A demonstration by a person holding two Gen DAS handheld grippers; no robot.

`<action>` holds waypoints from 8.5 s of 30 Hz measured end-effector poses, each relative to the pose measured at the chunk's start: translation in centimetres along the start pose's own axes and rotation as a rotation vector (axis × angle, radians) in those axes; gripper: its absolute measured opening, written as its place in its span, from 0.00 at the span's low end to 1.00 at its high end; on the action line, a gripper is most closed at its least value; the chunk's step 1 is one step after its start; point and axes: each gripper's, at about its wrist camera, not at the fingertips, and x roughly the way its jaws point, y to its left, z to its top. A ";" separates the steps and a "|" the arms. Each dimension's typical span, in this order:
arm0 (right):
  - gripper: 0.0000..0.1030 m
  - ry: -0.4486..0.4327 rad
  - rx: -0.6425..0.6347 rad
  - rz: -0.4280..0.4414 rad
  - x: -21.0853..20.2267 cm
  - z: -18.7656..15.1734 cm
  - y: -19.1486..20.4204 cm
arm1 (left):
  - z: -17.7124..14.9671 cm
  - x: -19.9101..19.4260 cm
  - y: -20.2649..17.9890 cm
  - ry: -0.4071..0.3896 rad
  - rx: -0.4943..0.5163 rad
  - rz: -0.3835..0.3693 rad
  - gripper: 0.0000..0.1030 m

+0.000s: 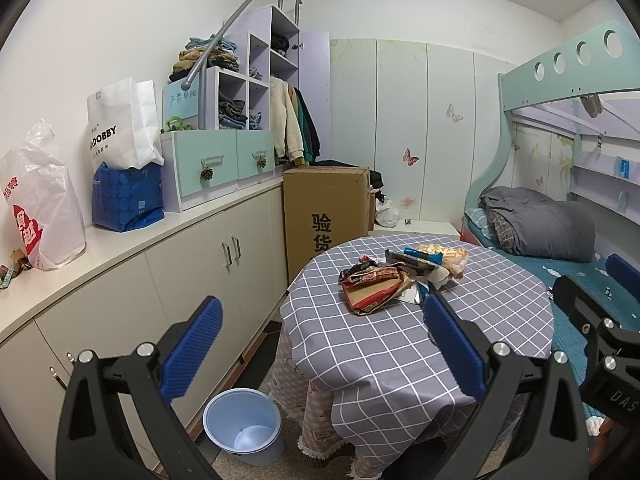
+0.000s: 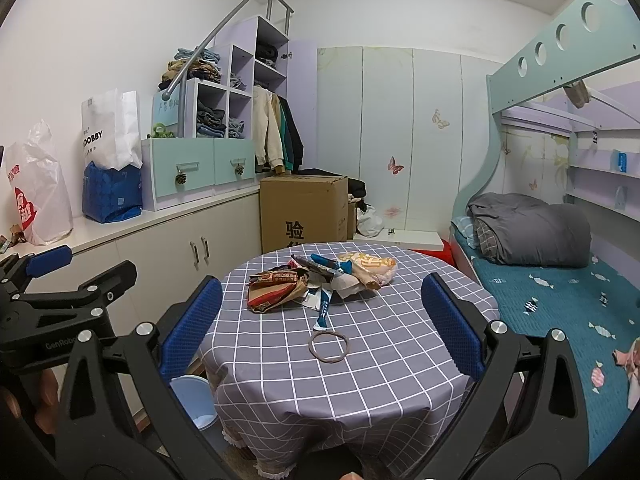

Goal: Collect trash

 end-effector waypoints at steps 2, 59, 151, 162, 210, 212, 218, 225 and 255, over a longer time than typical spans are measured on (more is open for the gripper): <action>0.95 0.000 0.000 0.000 0.0 0.0 0.0 | -0.2 0.0 0.1 0.001 0.000 0.000 0.96; 0.95 0.043 0.006 0.011 0.6 -1.1 0.3 | -0.5 0.5 1.0 0.012 0.006 0.004 0.96; 0.05 0.439 0.050 0.367 19.7 -4.8 3.9 | -5.8 17.3 5.2 0.405 -0.188 -0.209 0.05; 0.05 0.559 -0.150 0.588 23.8 -9.9 22.1 | -14.2 21.6 20.7 0.561 -0.417 0.063 0.05; 0.58 0.775 0.076 0.533 40.3 -21.1 29.0 | -23.0 37.7 29.7 0.771 -0.557 0.181 0.62; 0.58 0.780 0.077 0.537 40.0 -21.1 29.0 | -23.0 37.4 29.8 0.778 -0.567 0.177 0.62; 0.59 0.776 0.070 0.547 39.0 -20.4 29.2 | -22.3 34.7 30.5 0.753 -0.601 0.214 0.62; 0.59 0.750 0.062 0.583 36.3 -18.6 29.6 | -20.1 29.9 30.7 0.681 -0.613 0.243 0.62; 0.61 0.381 0.194 0.582 23.2 -1.0 10.1 | 0.3 20.4 10.8 0.348 -0.337 -0.045 0.63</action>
